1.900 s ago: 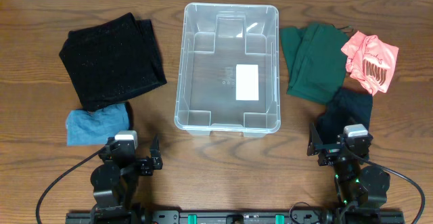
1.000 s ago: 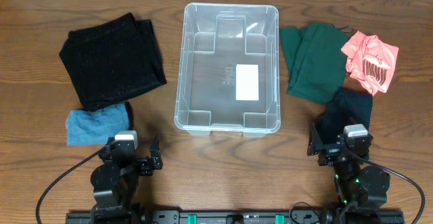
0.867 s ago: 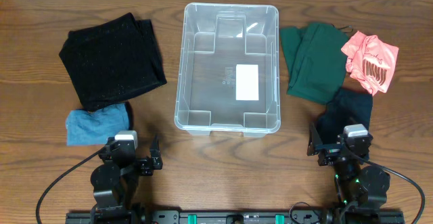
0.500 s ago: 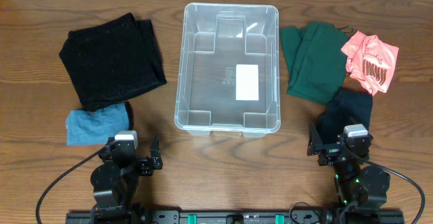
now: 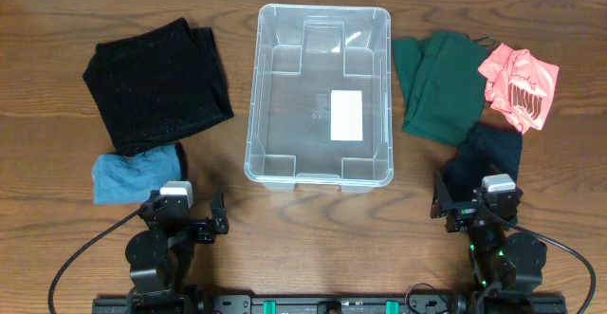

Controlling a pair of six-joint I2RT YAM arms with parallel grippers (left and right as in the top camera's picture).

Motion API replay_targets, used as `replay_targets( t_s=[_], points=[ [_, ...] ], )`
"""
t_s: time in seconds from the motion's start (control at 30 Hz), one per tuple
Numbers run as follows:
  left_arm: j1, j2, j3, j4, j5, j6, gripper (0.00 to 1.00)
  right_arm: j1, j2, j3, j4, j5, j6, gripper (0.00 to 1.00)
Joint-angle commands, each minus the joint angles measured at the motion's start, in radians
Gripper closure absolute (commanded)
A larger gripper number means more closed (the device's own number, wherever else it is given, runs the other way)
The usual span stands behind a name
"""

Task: Pack container

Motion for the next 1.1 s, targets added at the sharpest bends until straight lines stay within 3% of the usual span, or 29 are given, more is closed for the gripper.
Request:
replay_targets(
  t_s=[0.0, 0.17, 0.3, 0.47, 0.57, 0.7, 0.83, 1.07],
  points=[
    [-0.006, -0.007, -0.009, 0.005, 0.061, -0.108, 0.02, -0.006, -0.006, -0.003, -0.002, -0.005, 0.011, 0.01],
    [-0.006, 0.022, 0.042, 0.010, -0.046, -0.315, 0.02, -0.006, -0.006, -0.003, -0.002, -0.005, 0.011, 0.01],
    [-0.006, 0.106, 0.170, 0.072, -0.112, -0.381, 0.02, -0.006, -0.006, -0.003, -0.002, -0.005, 0.011, 0.01],
    [-0.006, 0.336, 0.431, 0.089, -0.203, -0.379, 0.02, -0.006, -0.006, -0.003, -0.002, -0.005, 0.011, 0.01],
    [-0.005, 0.527, 0.610, 0.047, -0.208, -0.314, 0.02, -0.006, -0.006, -0.003, -0.002, -0.005, 0.011, 0.01],
    [0.011, 0.807, 0.892, -0.081, -0.208, -0.175, 0.02, -0.006, -0.006, -0.003, -0.002, -0.005, 0.011, 0.01],
    [0.023, 1.021, 1.127, -0.205, -0.200, -0.165, 0.02, -0.006, -0.006, -0.003, -0.002, -0.005, 0.011, 0.01],
    [0.069, 1.162, 1.194, -0.274, -0.211, -0.161, 0.02, -0.006, -0.006, -0.003, -0.002, -0.005, 0.011, 0.01]
  ],
)
